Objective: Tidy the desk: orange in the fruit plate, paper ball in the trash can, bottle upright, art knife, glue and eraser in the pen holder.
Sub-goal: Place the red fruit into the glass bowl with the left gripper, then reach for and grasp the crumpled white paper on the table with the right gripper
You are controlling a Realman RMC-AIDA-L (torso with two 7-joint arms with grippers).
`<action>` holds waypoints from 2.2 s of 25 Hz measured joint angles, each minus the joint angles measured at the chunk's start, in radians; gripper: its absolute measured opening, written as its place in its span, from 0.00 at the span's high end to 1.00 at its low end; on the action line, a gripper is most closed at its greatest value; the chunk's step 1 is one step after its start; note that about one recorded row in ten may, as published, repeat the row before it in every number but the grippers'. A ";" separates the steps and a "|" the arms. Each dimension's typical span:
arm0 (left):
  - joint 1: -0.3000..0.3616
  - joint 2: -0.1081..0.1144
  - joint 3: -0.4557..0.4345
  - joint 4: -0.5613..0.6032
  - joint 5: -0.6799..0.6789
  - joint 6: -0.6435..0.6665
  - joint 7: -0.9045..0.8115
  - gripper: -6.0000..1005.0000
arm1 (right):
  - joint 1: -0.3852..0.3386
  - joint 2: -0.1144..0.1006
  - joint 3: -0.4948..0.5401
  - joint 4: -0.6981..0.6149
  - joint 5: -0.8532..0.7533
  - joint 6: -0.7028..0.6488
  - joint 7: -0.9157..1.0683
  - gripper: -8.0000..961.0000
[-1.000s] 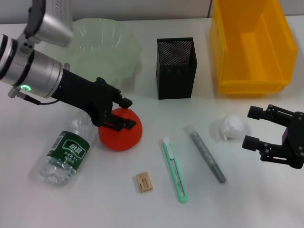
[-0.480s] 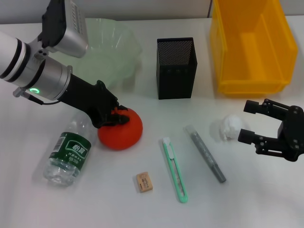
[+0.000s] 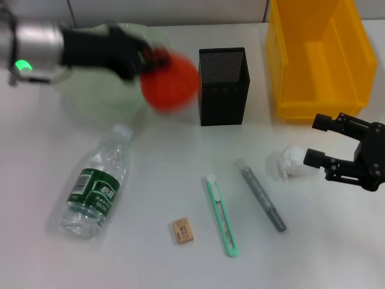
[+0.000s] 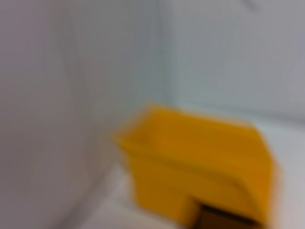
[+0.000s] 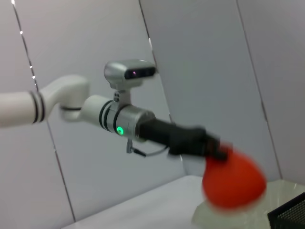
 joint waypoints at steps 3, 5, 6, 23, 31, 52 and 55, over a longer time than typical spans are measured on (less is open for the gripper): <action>0.030 0.002 0.001 0.006 -0.081 -0.077 -0.003 0.83 | 0.002 0.000 0.017 0.010 0.000 0.003 0.000 0.20; 0.052 0.002 0.007 -0.001 -0.117 -0.174 -0.001 0.83 | 0.004 0.000 0.027 0.026 0.000 0.011 0.000 0.20; 0.052 0.002 0.007 -0.001 -0.117 -0.174 -0.001 0.83 | 0.004 0.000 0.027 0.026 0.000 0.011 0.000 0.20; 0.177 0.056 0.019 -0.064 -0.376 0.168 0.054 0.30 | 0.042 0.001 0.094 -0.207 -0.006 -0.021 0.328 0.22; 0.223 0.062 0.062 -0.068 -0.199 0.441 0.120 0.16 | 0.162 0.003 -0.318 -0.893 -0.402 0.002 0.940 0.23; 0.295 0.053 0.060 -0.103 -0.190 0.398 0.137 0.16 | 0.425 0.044 -0.823 -0.436 -0.750 0.388 1.110 0.25; 0.295 0.053 0.061 -0.107 -0.190 0.387 0.137 0.16 | 0.424 0.044 -0.822 -0.445 -0.748 0.383 1.101 0.28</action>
